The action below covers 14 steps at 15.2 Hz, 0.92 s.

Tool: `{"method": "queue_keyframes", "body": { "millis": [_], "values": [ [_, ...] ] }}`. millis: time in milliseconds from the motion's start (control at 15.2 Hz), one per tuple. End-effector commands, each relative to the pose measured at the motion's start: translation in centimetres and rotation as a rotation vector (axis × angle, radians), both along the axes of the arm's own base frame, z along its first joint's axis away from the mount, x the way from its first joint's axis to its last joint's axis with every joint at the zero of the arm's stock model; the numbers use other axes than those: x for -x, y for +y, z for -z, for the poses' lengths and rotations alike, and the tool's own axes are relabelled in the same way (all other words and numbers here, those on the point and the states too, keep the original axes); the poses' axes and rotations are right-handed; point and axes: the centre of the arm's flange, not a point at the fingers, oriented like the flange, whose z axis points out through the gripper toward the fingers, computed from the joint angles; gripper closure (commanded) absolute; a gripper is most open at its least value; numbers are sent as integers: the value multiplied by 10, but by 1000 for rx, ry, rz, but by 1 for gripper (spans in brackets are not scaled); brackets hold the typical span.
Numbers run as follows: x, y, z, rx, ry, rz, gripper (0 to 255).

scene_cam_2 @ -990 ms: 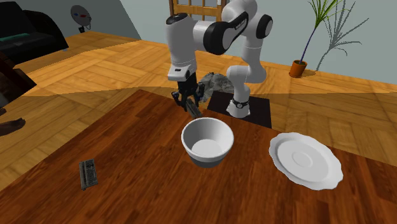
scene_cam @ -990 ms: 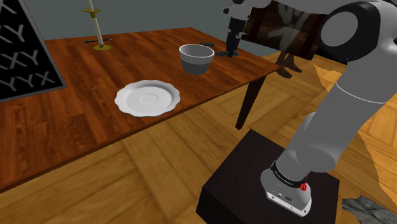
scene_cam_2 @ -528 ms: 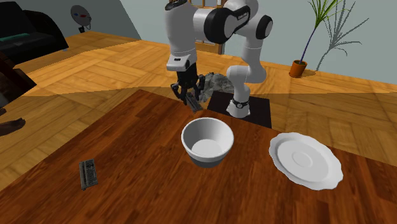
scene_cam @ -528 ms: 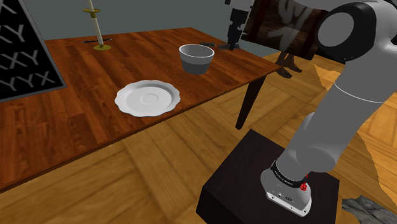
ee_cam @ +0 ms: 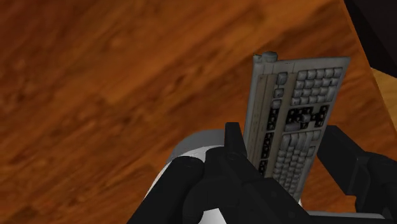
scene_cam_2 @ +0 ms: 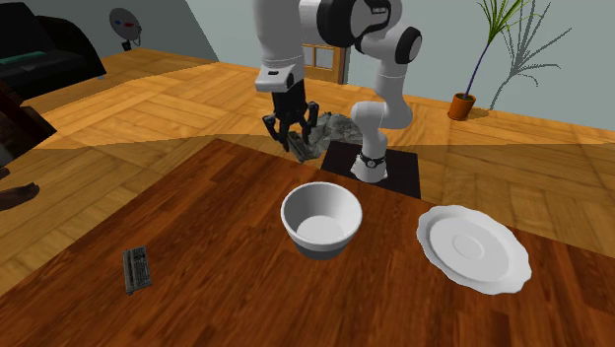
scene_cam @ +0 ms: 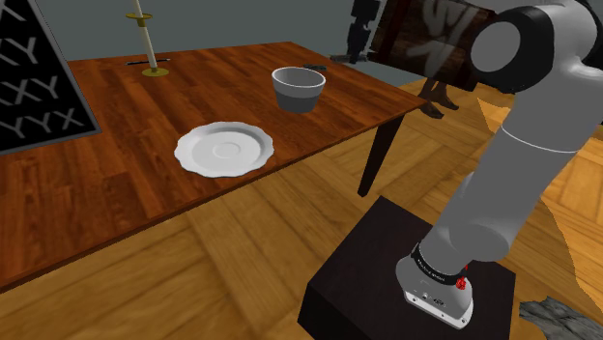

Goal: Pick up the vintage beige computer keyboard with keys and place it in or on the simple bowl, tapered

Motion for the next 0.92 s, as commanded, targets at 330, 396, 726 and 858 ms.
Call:
{"method": "queue_keyframes", "body": {
  "millis": [330, 396, 726, 858],
  "values": [
    [-69, 53, -8, 0, 1, -1, 255],
    [-80, 61, -9, 0, 1, -1, 255],
    [-128, 97, -14, 0, 1, -1, 255],
    [-128, 97, -3, 0, 1, -1, 255]
  ]
}}
